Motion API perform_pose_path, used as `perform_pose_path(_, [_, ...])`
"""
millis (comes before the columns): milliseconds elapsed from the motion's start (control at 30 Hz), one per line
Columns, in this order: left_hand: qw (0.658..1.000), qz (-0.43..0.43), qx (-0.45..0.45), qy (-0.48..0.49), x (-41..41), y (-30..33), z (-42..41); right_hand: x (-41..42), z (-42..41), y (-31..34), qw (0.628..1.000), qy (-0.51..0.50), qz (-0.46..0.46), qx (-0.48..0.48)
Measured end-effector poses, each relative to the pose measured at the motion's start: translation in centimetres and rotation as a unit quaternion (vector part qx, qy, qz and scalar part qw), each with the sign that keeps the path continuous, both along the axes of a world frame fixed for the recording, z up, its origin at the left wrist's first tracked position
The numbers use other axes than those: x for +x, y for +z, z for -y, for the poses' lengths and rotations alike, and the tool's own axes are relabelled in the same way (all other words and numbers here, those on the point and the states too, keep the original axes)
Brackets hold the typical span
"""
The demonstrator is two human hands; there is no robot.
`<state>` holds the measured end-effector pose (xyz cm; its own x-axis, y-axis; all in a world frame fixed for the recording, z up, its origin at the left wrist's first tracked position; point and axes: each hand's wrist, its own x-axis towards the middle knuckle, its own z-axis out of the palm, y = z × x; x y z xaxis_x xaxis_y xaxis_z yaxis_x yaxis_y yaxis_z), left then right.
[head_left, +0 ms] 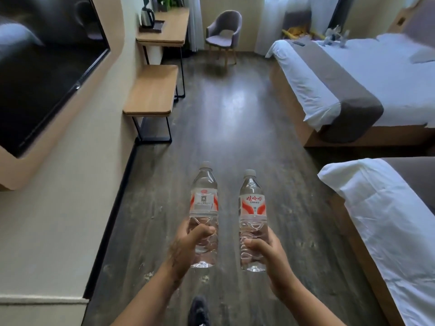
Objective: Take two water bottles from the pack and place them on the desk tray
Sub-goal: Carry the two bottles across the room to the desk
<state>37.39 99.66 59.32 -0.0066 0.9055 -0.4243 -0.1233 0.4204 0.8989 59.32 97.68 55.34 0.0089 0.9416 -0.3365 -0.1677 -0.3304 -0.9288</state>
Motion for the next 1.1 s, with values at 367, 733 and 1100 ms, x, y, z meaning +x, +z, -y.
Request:
perform_pose_path(367, [0.999, 0.001, 0.004, -0.041, -1.5, -0.1, -33.1, -0.2, -32.3, 1.1, 0.999, -0.039, -0.010, 0.011])
perform_pose_path(733, [1.000, -0.014, 0.000, 0.002, 1.5, 1.9, -67.0, 2.7, -69.2, 1.5, 1.000, -0.009, -0.027, 0.007])
perform_pose_path(1100, [1.000, -0.014, 0.025, -0.003, -0.3, 0.7, -101.5, 0.8, -103.5, 1.2, 1.000, -0.003, -0.021, 0.014])
